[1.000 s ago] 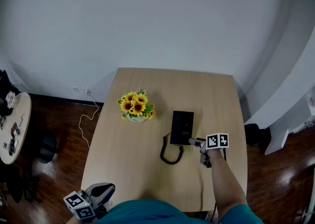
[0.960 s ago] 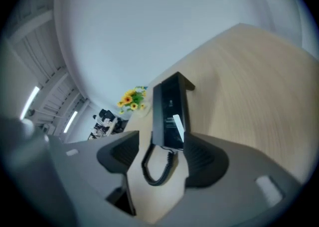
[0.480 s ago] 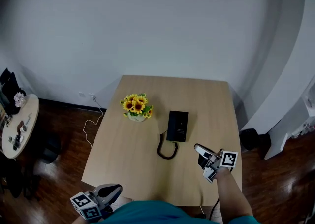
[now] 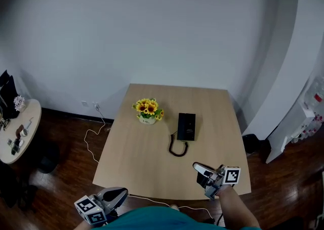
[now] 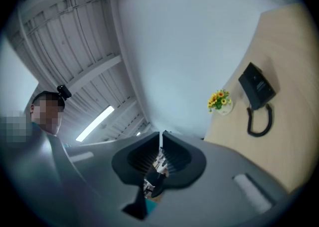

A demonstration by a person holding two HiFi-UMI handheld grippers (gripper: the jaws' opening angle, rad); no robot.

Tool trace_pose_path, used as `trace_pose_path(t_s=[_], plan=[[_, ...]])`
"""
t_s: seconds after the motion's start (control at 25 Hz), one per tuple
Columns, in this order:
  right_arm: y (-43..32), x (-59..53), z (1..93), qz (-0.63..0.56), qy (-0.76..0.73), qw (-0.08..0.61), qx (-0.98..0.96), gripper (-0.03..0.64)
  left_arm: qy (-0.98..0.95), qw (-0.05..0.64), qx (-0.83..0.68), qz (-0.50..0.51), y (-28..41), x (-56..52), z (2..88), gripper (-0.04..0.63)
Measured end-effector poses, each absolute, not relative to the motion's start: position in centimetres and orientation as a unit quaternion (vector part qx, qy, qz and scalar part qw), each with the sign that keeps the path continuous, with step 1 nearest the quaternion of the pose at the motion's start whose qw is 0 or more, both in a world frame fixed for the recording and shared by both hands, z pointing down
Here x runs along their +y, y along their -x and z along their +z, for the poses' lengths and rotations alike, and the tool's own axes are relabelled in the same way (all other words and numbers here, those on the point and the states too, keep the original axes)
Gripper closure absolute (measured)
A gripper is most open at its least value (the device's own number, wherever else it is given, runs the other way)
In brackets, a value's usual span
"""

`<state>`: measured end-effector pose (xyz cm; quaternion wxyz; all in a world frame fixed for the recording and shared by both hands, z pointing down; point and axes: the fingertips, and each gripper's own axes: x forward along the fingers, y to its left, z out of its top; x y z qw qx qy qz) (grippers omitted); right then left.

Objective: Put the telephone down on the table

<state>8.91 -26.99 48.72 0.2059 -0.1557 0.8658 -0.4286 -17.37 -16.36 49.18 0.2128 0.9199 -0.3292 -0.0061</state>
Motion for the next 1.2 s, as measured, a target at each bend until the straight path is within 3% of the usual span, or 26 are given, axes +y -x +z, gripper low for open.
trace_pose_path(t_s=[0.28, 0.44, 0.76, 1.2], plan=[[0.6, -16.1, 47.7, -0.399, 0.176, 0.212, 0.875, 0.615, -0.929, 0.206, -0.307, -0.02, 27.2, -9.3, 48.6, 0.591], [3.0, -10.9, 45.8, -0.382, 0.183, 0.196, 0.885, 0.615, -0.934, 0.217, -0.284, -0.024, 28.8, -6.4, 48.7, 0.589], [1.9, -0.1, 42.1, -0.339, 0.167, 0.176, 0.909, 0.615, -0.951, 0.178, -0.247, -0.048, 25.6, 1.2, 45.1, 0.591], [-4.3, 20.0, 43.6, -0.318, 0.135, 0.119, 0.931, 0.615, -0.957, 0.202, -0.207, -0.015, 12.6, 20.4, 45.9, 0.591]])
